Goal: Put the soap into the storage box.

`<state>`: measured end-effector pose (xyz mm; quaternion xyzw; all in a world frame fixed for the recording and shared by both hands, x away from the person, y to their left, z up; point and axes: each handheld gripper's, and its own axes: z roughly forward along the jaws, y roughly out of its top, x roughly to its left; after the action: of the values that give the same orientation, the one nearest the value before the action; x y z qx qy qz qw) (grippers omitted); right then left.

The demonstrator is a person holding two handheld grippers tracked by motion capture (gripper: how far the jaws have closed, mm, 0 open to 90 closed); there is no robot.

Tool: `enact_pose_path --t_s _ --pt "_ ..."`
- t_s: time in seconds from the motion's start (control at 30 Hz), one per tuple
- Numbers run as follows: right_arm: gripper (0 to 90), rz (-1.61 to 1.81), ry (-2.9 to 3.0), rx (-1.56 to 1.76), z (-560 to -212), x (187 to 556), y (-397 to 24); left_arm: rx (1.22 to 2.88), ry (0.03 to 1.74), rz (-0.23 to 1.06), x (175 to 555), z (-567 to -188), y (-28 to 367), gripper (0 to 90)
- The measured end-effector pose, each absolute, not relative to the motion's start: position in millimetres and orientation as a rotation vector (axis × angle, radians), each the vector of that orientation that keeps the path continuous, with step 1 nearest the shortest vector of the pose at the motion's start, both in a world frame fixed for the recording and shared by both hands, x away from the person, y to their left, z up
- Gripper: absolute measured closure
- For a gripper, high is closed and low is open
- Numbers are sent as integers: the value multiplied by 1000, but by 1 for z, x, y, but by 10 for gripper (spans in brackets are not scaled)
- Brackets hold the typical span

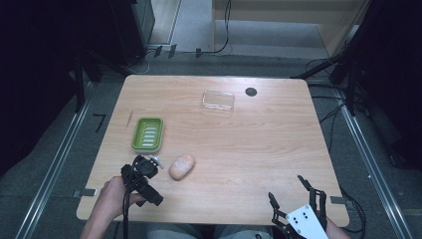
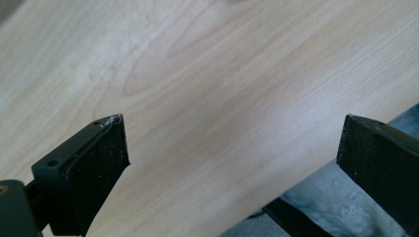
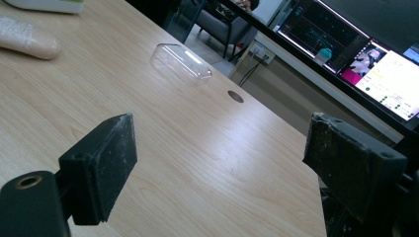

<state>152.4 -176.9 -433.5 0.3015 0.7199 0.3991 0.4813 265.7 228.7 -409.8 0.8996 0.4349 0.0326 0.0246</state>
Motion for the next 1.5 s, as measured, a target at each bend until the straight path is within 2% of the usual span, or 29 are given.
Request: enact_pose_path --t_s 0.67,1.5 --pt "132 975 1756 735 -433 152 -177 2763 1315 115 286 -405 207 0" --pt "132 978 1753 736 -433 152 -178 2779 1280 62 318 -411 179 0"
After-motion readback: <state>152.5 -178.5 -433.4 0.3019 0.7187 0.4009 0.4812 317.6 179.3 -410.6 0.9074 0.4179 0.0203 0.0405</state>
